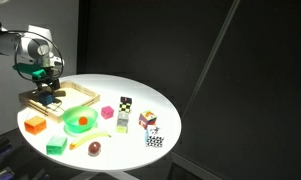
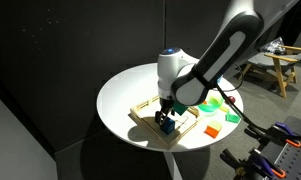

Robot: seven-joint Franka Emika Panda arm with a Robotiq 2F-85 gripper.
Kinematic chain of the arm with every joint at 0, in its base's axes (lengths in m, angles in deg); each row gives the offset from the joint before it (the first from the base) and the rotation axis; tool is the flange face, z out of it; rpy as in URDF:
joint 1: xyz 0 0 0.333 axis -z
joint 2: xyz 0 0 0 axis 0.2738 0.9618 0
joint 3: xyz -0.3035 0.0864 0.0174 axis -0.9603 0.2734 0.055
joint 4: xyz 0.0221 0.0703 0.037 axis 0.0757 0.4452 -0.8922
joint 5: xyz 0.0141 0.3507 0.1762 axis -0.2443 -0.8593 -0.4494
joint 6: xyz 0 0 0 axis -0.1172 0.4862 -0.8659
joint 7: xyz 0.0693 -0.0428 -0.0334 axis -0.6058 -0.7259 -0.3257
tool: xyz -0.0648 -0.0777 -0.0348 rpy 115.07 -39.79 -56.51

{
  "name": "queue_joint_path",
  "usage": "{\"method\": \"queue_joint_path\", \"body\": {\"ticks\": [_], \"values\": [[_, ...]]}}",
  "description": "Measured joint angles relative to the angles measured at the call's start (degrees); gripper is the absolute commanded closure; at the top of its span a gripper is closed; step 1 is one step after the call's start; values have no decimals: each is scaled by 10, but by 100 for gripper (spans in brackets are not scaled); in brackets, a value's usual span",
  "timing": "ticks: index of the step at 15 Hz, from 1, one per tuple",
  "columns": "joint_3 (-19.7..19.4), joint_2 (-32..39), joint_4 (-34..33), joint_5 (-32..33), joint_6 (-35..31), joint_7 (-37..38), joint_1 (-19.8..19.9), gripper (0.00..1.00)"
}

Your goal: Place the blue block on top of the pink block

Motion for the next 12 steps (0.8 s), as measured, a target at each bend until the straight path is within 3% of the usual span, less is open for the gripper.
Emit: {"method": "queue_joint_path", "body": {"ticks": [7, 8, 9, 12], "values": [[-4, 11, -4, 0, 0, 0, 0, 0], [-4, 12, -5, 0, 0, 0, 0, 9], [-5, 14, -6, 0, 0, 0, 0, 26], [-5, 16, -9, 0, 0, 0, 0, 51]]}}
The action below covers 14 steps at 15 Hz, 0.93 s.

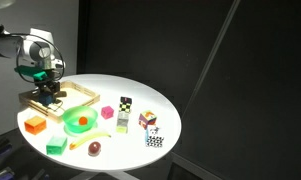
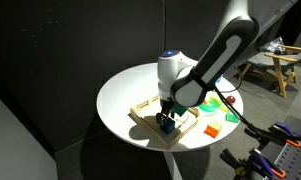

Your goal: Place the blue block on top of the pink block

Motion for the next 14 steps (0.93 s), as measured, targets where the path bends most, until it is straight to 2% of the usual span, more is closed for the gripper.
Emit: {"method": "queue_joint_path", "body": {"ticks": [2, 9, 14], "values": [[0, 0, -1, 0, 0, 0, 0, 66], [0, -1, -9, 0, 3, 0, 0, 68], [2, -10, -15, -1, 29, 0, 0, 68]]}}
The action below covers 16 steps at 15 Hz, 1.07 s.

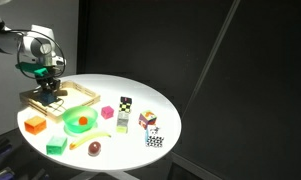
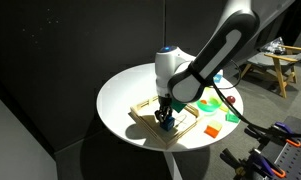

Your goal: Place the blue block on top of the pink block

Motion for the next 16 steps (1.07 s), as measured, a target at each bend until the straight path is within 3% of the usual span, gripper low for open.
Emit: {"method": "queue_joint_path", "body": {"ticks": [16], "values": [[0, -77, 4, -1, 96, 22, 25, 68]]}}
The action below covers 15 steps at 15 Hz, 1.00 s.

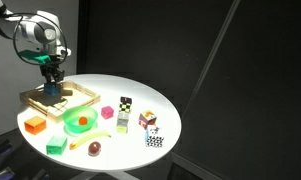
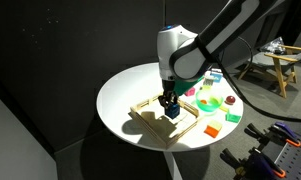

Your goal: Place the blue block on top of the pink block

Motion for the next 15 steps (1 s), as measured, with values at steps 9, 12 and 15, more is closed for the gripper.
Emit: {"method": "queue_joint_path", "body": {"ticks": [9, 12, 15], "values": [[0, -64, 39, 0, 1, 1, 38, 68], [0, -81, 53, 0, 0, 1, 55, 68], [-2, -96, 69, 0, -2, 1, 72, 68]]}}
